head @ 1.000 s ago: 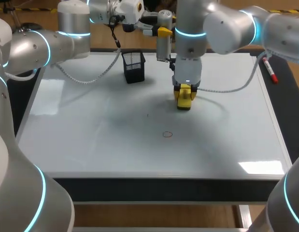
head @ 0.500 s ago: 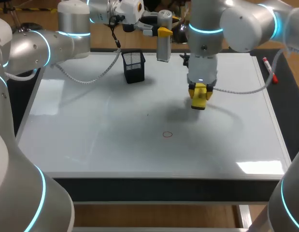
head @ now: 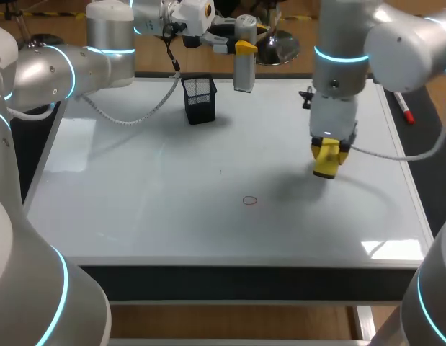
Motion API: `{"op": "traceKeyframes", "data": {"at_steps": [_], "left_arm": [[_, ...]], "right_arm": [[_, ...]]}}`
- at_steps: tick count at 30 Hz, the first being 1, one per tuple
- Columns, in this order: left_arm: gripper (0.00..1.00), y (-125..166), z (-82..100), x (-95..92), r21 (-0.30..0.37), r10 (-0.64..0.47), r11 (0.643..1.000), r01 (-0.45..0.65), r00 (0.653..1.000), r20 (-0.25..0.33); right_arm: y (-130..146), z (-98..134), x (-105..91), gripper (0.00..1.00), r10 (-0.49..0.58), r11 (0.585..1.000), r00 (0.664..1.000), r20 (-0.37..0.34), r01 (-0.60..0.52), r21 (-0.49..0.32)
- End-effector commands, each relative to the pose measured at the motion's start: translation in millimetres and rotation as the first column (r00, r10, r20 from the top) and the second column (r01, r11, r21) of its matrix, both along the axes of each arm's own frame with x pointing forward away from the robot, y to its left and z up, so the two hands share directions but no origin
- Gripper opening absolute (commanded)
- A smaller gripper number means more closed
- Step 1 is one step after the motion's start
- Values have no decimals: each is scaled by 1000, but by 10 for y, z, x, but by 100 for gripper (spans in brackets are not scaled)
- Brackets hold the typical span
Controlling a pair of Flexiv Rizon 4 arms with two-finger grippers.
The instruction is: Pick up the inspection probe, press it on each red-marked spot on the whiteboard one by one, put down the probe, pick up the eraser, and wipe off all the red marks.
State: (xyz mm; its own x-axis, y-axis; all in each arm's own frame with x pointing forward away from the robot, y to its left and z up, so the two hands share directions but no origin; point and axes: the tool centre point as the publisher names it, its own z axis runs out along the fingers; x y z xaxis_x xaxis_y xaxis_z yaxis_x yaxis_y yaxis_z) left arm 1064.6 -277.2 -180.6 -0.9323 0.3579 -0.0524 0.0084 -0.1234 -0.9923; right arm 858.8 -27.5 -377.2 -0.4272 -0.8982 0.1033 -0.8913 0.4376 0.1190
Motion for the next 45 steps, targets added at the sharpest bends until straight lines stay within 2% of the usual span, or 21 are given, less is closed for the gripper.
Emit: {"op": "traceKeyframes", "data": {"at_steps": [1, 10, 42, 45], "left_arm": [[0, 3, 20, 8, 3, -3, 1000, 3, 1000, 0], [0, 3, 20, 8, 3, -3, 1000, 3, 1000, 0], [0, 3, 20, 8, 3, -3, 1000, 3, 1000, 0], [0, -2, 69, -91, 5, -3, 1000, 3, 999, 32]], "right_arm": [[-275, 64, -203, 0, -23, 999, 999, 41, 22, 25], [-576, 85, -345, 0, -87, 996, 995, 47, 86, 21], [-587, 90, -345, 0, -95, 995, 994, 52, 94, 31], [-587, 90, -345, 0, -95, 995, 994, 52, 94, 31]]}}
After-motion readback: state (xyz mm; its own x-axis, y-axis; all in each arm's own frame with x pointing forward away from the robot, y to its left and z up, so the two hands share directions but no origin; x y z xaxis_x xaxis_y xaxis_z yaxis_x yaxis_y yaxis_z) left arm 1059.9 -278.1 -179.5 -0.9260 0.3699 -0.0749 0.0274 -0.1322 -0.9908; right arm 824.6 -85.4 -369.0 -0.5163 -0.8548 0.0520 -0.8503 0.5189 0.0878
